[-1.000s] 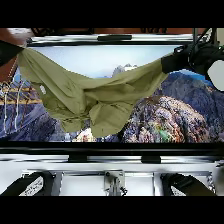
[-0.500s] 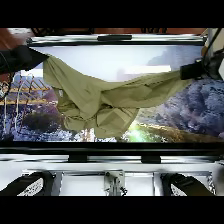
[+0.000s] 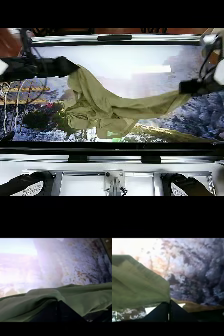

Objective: Fold the shirts.

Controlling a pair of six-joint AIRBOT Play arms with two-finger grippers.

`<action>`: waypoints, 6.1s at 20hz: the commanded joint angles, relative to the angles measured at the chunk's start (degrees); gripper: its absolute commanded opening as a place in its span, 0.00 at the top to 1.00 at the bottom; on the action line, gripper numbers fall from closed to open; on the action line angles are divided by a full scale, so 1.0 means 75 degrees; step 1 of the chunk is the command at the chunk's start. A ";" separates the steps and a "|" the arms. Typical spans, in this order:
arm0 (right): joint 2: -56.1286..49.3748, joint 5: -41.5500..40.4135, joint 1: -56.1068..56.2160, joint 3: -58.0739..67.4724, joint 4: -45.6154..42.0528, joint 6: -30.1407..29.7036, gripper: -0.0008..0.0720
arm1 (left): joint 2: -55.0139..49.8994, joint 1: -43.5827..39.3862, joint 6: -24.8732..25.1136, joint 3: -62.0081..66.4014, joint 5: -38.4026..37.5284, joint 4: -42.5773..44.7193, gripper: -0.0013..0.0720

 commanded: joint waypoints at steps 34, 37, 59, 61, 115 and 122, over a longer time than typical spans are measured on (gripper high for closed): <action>-0.2859 -0.2611 0.1664 -0.0743 0.3876 0.0595 0.08 | -0.1568 0.2162 -0.0819 -0.1381 -0.1364 0.2302 0.00; -0.3098 -0.2871 0.1667 -0.0746 0.4191 0.0871 0.08 | -0.2081 0.1996 -0.0810 -0.1614 -0.0507 0.1769 0.00; -0.3858 -0.3646 0.1915 -0.0743 0.5348 0.1189 0.90 | -0.2620 0.1230 0.0131 -0.1454 0.0437 0.1760 0.91; -0.3305 -0.3666 0.1915 -0.0667 0.4966 0.0554 0.90 | -0.2244 0.1294 0.0224 -0.1017 0.0245 0.1816 0.91; -0.4436 -0.2340 0.4572 0.0697 0.3567 0.0562 0.08 | 0.1099 0.1151 -0.0323 -0.3474 0.0854 0.1207 0.91; -0.5004 -0.2751 0.5062 0.0699 0.1976 0.1495 0.08 | 0.0994 0.1151 -0.0323 -0.3474 0.0810 0.1204 0.91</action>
